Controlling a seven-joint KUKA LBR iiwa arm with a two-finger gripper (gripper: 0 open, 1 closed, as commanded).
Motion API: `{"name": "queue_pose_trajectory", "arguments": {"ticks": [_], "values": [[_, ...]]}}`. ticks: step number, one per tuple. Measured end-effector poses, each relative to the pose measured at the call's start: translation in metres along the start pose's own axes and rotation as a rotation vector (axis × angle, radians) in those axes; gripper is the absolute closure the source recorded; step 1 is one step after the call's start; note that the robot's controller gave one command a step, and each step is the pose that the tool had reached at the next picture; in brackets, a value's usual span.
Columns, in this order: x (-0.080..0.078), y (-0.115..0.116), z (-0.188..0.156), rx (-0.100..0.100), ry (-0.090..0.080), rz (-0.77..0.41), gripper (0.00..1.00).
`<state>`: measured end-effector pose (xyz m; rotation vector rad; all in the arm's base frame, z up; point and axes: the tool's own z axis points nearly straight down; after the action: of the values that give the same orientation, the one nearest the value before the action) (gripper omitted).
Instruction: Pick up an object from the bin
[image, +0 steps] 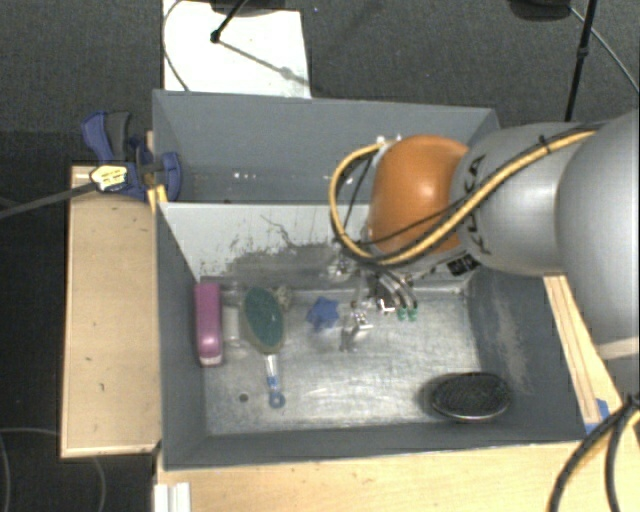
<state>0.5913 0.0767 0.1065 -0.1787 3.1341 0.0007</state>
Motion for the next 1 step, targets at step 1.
{"name": "queue_pose_trajectory", "arguments": {"ticks": [1], "values": [[0.0005, 0.0141, 0.0335, -0.001, -0.004, 0.294, 0.0]]}}
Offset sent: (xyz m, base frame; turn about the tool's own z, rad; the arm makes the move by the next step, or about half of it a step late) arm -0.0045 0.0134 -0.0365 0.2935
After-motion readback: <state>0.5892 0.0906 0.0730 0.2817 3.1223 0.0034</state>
